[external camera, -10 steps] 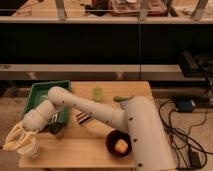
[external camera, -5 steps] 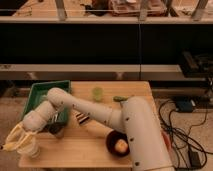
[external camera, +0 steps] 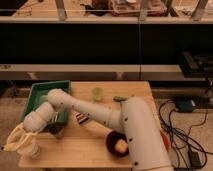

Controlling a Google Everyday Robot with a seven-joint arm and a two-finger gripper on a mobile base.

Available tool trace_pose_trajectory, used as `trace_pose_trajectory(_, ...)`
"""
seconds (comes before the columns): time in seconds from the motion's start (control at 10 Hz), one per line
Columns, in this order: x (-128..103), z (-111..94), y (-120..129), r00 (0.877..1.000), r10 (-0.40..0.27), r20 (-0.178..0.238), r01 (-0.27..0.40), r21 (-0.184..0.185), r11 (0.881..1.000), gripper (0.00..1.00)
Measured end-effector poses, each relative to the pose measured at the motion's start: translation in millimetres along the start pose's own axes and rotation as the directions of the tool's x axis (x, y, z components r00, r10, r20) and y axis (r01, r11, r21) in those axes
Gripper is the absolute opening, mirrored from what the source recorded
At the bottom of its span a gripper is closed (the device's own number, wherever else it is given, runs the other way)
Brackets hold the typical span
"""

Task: Place banana in paper cup

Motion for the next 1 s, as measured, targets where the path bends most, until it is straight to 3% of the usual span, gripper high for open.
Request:
trace_pose_trajectory(0.2,1.6,1.9,-1.7,1.0,0.003,-0.001,-0.003,-0.005,1.0,0.63)
trace_pose_trajectory(0.6,2.9,-0.4,0.3,1.0,0.008,-0.002,-0.008,0.0,1.0,0.63)
trace_pose_trajectory(1.0,-9.9,-17.3,3.5,1.0,-0.012,-0.023,0.013,0.044,0.999,0.63)
